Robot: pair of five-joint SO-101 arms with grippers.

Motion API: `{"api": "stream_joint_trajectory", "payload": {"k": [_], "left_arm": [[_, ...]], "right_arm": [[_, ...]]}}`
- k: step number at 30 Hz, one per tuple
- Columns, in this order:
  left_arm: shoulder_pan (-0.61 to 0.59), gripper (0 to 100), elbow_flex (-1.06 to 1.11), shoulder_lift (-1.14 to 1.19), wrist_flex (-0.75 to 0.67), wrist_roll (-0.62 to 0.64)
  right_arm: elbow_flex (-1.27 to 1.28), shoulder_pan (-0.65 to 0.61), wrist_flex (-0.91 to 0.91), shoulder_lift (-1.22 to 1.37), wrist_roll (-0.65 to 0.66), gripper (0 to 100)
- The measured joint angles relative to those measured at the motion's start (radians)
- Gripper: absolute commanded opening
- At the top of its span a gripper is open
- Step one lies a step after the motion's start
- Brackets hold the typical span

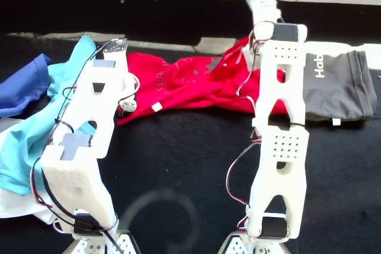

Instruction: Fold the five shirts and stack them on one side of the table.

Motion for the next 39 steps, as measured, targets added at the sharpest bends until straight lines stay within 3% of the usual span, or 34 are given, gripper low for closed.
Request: {"api": "stream_joint_trajectory", "payload": {"k": [13, 17, 21, 30, 39], "left_arm": [[0.000, 1, 0.000, 0.000, 0.000, 0.000], [0.000, 1, 0.000, 0.000, 0.000, 0.000], [0.000, 1, 0.000, 0.000, 0.000, 0.000], [0.002, 1, -0.011, 0.003, 0.041, 0.000], [0.000, 1, -0.011, 0.003, 0.055, 0.000]], "right_arm": [[0.316, -0.095, -0.465, 0.002, 0.025, 17.3], [0.315, -0.106, -0.542, 0.002, -0.109, 17.3], [0.272, -0.098, -0.473, 0.002, -0.232, 17.3], [-0.060, -0.183, -0.077, 0.002, -0.250, 17.3], [-0.078, -0.353, -0.046, 0.118, -0.204, 17.3]]}}
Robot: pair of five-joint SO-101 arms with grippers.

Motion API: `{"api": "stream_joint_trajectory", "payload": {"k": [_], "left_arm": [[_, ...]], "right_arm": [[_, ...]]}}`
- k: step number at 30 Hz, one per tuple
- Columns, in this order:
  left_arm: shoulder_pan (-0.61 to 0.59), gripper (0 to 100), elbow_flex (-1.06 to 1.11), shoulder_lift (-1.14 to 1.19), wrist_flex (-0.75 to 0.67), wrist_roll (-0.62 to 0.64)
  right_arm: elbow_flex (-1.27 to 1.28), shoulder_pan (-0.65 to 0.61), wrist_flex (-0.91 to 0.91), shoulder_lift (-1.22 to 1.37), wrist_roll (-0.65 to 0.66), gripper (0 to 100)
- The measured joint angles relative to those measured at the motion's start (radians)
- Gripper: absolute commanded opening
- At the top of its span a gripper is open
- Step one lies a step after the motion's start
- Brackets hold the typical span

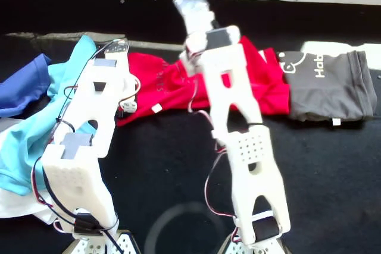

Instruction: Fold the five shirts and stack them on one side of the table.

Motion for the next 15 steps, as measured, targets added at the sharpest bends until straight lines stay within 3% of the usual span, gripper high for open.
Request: {"api": "stream_joint_trajectory", "payload": {"k": [7, 15], "left_arm": [[-0.011, 1, 0.000, 0.000, 0.000, 0.000], [-0.061, 1, -0.031, 0.005, 0.005, 0.000]], "right_arm": [[0.000, 0.000, -0.028, 0.103, 0.002, 17.3], [-0.006, 0.018, 0.186, 0.103, 0.112, 16.5]]}}
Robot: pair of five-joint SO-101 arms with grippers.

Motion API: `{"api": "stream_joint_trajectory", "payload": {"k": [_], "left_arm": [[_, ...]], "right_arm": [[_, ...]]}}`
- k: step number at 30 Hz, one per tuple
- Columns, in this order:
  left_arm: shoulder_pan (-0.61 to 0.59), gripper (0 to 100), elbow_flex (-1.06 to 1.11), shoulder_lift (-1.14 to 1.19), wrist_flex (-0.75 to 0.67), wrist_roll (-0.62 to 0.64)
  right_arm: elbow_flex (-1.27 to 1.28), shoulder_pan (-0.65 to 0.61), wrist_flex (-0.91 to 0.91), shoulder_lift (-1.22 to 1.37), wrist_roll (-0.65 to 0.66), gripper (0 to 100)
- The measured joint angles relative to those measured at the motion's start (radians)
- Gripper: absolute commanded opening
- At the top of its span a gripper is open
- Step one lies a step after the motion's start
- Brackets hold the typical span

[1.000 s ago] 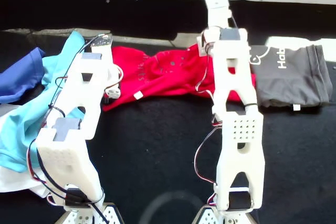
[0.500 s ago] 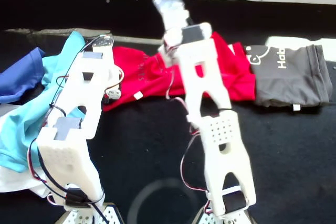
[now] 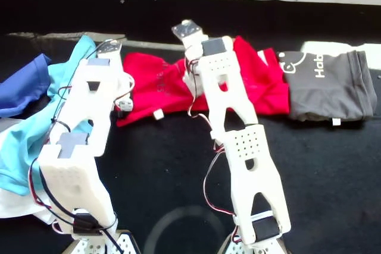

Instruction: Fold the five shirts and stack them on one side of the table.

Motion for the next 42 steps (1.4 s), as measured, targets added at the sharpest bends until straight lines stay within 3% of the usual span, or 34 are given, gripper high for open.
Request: {"api": "stream_joint_trajectory", "payload": {"k": [13, 22, 25, 29, 33, 37, 42], "left_arm": [[-0.029, 1, -0.041, 0.009, 0.026, 0.000], [-0.029, 1, -0.041, 0.009, 0.026, 0.000], [-0.029, 1, -0.041, 0.009, 0.026, 0.000], [-0.029, 1, -0.041, 0.009, 0.026, 0.000], [-0.029, 1, -0.041, 0.009, 0.026, 0.000], [-0.029, 1, -0.041, 0.009, 0.026, 0.000], [-0.029, 1, -0.041, 0.009, 0.026, 0.000]], "right_arm": [[-0.041, 0.020, 0.028, -0.026, 0.012, 13.9], [-0.003, 0.083, 0.028, -0.353, -0.031, 13.8], [0.101, 0.172, 0.028, -0.476, -0.031, 13.2], [0.315, 0.334, 0.028, -0.589, -0.028, 5.3], [0.577, 0.457, 0.028, -0.601, 0.087, 4.9], [0.795, 0.482, 0.005, -0.601, 0.175, 4.9], [0.948, 0.480, -0.157, -0.601, 0.192, 4.9]]}}
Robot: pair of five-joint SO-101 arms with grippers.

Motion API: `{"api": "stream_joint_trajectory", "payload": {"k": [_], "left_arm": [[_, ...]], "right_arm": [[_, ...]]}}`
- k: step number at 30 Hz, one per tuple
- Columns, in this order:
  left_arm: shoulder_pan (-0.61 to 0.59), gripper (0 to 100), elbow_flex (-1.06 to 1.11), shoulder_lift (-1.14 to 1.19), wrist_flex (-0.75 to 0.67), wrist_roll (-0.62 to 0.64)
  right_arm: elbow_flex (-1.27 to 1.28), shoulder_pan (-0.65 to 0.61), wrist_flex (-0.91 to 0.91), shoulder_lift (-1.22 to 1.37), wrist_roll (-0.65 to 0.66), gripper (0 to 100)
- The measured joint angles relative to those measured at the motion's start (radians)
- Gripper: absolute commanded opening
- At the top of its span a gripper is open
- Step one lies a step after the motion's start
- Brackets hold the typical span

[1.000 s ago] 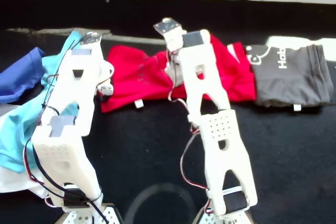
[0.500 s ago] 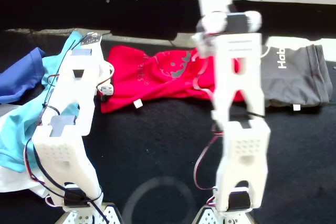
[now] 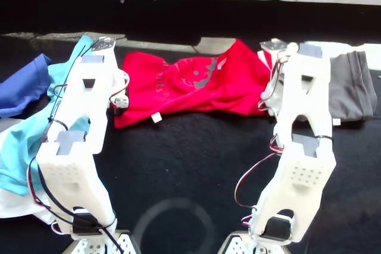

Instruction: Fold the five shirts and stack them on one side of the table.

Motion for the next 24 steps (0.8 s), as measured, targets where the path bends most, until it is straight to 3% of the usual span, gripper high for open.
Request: {"api": "stream_joint_trajectory", "payload": {"k": [6, 18, 24], "left_arm": [[0.000, 1, 0.000, 0.000, 0.000, 0.000], [0.000, 1, 0.000, 0.002, 0.000, 0.000], [-0.005, 1, -0.029, 0.057, 0.002, 0.000]], "right_arm": [[0.063, -0.078, -0.166, 0.000, 0.002, 4.9], [0.061, -0.212, -0.485, 0.026, -0.141, 4.9], [-0.069, -0.212, -0.485, 0.048, -0.236, 6.9]]}}
